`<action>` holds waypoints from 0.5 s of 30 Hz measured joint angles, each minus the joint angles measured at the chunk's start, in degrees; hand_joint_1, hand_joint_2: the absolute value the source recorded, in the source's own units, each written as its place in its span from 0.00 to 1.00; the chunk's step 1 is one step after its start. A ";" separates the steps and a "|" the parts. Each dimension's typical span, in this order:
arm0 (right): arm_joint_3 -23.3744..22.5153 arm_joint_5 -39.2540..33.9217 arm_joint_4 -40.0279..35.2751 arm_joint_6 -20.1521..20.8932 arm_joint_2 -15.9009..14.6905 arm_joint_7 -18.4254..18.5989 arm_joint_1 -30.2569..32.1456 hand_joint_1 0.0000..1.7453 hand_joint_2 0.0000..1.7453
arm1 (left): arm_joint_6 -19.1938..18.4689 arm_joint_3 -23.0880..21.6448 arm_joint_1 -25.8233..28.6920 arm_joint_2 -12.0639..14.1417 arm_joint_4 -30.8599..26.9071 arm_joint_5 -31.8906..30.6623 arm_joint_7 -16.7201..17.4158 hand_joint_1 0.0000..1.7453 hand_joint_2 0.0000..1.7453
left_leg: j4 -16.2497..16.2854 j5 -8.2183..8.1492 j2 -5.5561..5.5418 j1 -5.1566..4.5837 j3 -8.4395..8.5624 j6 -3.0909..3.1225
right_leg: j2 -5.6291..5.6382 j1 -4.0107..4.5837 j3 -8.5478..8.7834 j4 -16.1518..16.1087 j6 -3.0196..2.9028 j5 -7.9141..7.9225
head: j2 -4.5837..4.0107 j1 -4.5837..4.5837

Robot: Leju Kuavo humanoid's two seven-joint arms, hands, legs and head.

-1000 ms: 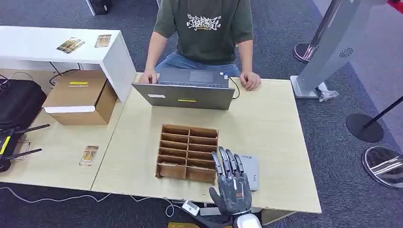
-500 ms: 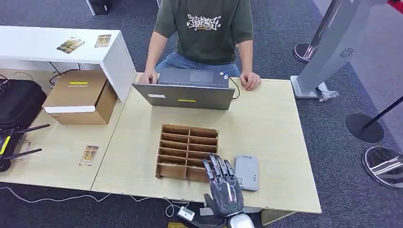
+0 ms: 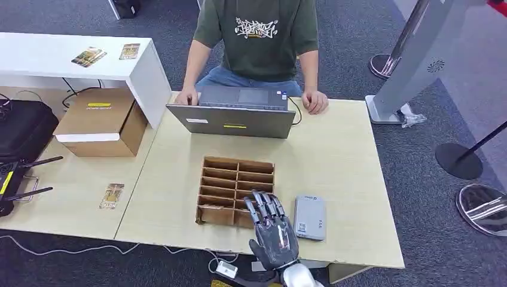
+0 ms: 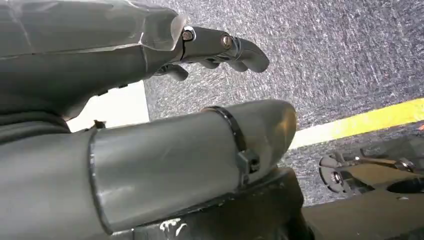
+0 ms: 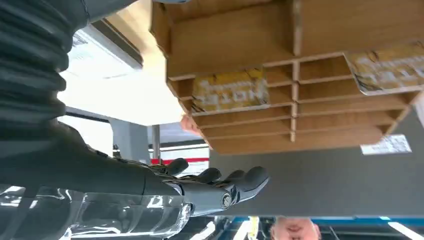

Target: Pass the card to the sensor for recognition and then transmit it.

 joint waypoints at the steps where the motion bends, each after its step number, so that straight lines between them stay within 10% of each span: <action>1: 0.04 -0.04 0.04 -0.11 0.24 -0.22 -0.34 0.00 1.00 | -0.15 0.00 -0.13 0.00 0.00 0.00 0.15 0.00 0.00 | 0.00 0.00 0.00 0.00 0.00 0.00 | 0.00 0.00 0.00 0.00 0.00 0.00 | 0.00 -0.02; 15: 0.04 -0.18 0.48 -0.07 2.91 -1.20 -4.08 0.00 1.00 | -1.16 0.00 -1.61 -0.33 0.00 -1.09 2.78 0.00 0.00 | 0.00 0.00 0.00 0.00 -0.01 0.00 | 0.00 0.00 0.00 0.00 0.00 0.00 | 0.00 0.00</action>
